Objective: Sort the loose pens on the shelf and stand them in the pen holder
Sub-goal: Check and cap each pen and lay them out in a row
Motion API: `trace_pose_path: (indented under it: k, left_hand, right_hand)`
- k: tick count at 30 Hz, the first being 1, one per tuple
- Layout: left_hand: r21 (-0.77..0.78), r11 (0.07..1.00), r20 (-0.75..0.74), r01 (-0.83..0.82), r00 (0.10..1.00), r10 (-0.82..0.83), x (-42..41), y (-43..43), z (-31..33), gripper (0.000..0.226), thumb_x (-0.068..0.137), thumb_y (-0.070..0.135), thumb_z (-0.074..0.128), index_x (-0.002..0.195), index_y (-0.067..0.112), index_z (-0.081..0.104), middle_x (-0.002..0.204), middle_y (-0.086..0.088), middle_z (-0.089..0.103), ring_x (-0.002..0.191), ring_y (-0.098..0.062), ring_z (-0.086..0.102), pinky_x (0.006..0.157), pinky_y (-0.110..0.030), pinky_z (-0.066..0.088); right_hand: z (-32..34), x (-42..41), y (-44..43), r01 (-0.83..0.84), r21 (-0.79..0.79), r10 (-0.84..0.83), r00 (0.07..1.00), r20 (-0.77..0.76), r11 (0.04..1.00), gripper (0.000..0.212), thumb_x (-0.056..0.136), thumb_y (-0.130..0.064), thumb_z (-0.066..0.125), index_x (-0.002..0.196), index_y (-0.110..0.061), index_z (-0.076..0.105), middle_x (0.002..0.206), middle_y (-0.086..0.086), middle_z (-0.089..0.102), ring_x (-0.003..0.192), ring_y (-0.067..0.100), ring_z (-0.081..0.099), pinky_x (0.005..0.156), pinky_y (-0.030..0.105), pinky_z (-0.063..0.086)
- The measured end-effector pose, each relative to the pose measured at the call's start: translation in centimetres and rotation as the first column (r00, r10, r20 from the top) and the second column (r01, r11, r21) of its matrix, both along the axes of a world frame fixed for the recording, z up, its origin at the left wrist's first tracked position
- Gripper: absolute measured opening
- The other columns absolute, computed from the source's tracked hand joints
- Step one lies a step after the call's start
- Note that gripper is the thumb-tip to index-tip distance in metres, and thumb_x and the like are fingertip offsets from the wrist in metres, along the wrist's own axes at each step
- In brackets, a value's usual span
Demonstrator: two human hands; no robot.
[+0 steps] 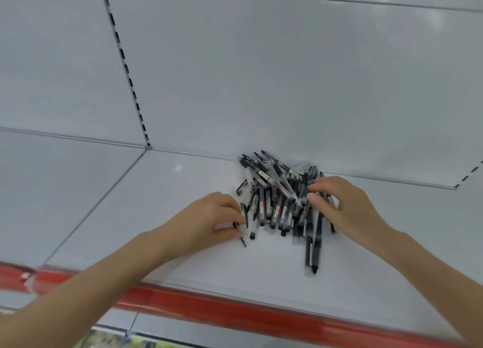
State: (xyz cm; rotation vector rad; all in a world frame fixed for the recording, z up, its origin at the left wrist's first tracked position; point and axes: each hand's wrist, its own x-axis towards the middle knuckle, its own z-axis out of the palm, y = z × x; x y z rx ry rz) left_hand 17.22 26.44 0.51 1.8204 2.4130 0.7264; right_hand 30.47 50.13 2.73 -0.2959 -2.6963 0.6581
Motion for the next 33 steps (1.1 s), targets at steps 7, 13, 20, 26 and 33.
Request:
trace_pose_path:
  k: [7, 13, 20, 26, 33]
  left_hand:
    - [-0.035, 0.999, 0.043, -0.036, 0.998, 0.038, 0.3, 0.4, 0.2, 0.012, 0.081, 0.023, 0.067, 0.087, 0.012, 0.067, 0.089, 0.003, 0.063, 0.081, -0.011, 0.057, 0.074, -0.013, 0.039]
    - [0.117, 0.958, 0.373, -0.264, 0.905, 0.204, 0.7, -0.2, 1.3, 0.024, 0.077, 0.014, 0.072, 0.073, 0.03, 0.055, 0.07, 0.013, 0.061, 0.072, 0.0, 0.055, 0.071, -0.012, 0.044]
    - [0.239, 0.84, 0.667, -0.487, 0.711, 0.222, 1.4, 0.2, 2.1, 0.012, 0.075, 0.014, 0.073, 0.071, 0.023, 0.066, 0.062, 0.011, 0.059, 0.064, -0.009, 0.052, 0.065, -0.021, 0.045]
    - [0.246, 0.767, 0.883, -0.593, 0.463, 0.075, 1.7, 1.7, 3.7, 0.012, 0.078, 0.002, 0.067, 0.071, 0.011, 0.067, 0.068, -0.003, 0.056, 0.061, -0.009, 0.055, 0.066, -0.019, 0.056]
    - [0.31, 0.696, 0.95, -0.647, 0.191, -0.246, 1.2, 3.1, 5.6, 0.016, 0.088, 0.011, 0.052, 0.09, 0.007, 0.067, 0.07, 0.0, 0.069, 0.063, -0.01, 0.066, 0.064, -0.023, 0.058]
  right_hand:
    - [0.4, -1.6, -1.1, -0.044, 0.01, 0.044, 0.999, 0.0, 0.999, 0.012, 0.088, -0.02, 0.058, 0.082, -0.015, 0.068, 0.076, -0.008, 0.062, 0.073, 0.003, 0.053, 0.069, 0.005, 0.034]
    - [0.6, -4.4, -1.7, -0.003, -0.019, 0.004, 0.997, 0.08, 1.0, 0.018, 0.086, -0.033, 0.061, 0.091, -0.016, 0.066, 0.085, -0.003, 0.064, 0.081, 0.013, 0.059, 0.074, 0.028, 0.046]
    - [0.9, -5.5, -2.2, 0.054, 0.229, -0.091, 0.984, 0.153, 0.972, 0.021, 0.091, -0.03, 0.051, 0.097, -0.015, 0.063, 0.09, -0.002, 0.063, 0.085, 0.018, 0.059, 0.067, 0.026, 0.04]
    - [0.9, -5.1, -2.6, 0.034, 0.32, -0.105, 0.973, 0.208, 0.947, 0.031, 0.093, -0.033, 0.047, 0.089, -0.009, 0.066, 0.086, 0.006, 0.069, 0.079, 0.021, 0.063, 0.063, 0.028, 0.044]
    - [4.4, -0.8, -2.3, -0.061, -0.368, 0.026, 0.995, -0.099, 0.928, 0.014, 0.093, -0.02, 0.048, 0.079, -0.019, 0.05, 0.059, 0.0, 0.062, 0.052, 0.014, 0.05, 0.056, 0.03, 0.044]
